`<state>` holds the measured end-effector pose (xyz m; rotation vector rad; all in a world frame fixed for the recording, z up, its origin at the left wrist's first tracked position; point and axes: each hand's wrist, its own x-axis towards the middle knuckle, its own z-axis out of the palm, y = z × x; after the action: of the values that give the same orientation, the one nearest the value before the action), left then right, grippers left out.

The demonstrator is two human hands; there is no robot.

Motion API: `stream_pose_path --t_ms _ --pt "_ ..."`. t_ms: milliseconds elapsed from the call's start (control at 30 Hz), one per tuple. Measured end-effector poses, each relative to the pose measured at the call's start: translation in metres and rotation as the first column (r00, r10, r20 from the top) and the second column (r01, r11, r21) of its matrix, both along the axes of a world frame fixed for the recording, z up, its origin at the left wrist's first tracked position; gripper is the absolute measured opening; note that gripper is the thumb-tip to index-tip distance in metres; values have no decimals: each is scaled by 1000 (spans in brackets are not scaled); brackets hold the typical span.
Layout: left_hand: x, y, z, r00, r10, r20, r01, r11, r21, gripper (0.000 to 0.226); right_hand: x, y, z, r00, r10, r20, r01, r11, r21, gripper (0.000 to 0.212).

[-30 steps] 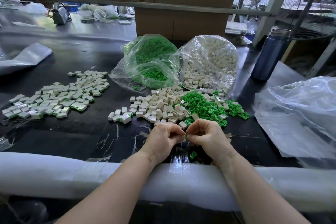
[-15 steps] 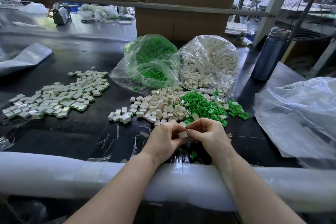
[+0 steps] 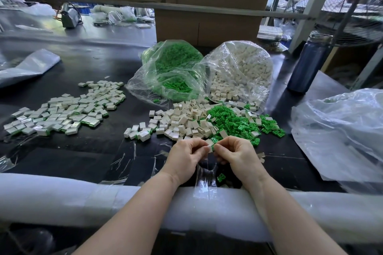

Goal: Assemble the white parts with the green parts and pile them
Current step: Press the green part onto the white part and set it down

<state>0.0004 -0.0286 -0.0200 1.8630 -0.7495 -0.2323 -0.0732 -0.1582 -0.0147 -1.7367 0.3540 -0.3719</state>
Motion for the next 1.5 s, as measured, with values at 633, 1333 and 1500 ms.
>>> stream_pose_path --t_ms 633,1333,1500 --pt "-6 0 5 999 -40 -29 40 999 -3 16 -1 -2 -1 997 15 79 -20 998 63 11" --pt "-7 0 9 997 -32 -69 29 999 -46 14 0 -1 -1 987 23 158 -33 998 56 16" --pt "-7 2 12 995 -80 -60 77 996 -39 13 0 5 1 983 157 91 -162 985 53 14"
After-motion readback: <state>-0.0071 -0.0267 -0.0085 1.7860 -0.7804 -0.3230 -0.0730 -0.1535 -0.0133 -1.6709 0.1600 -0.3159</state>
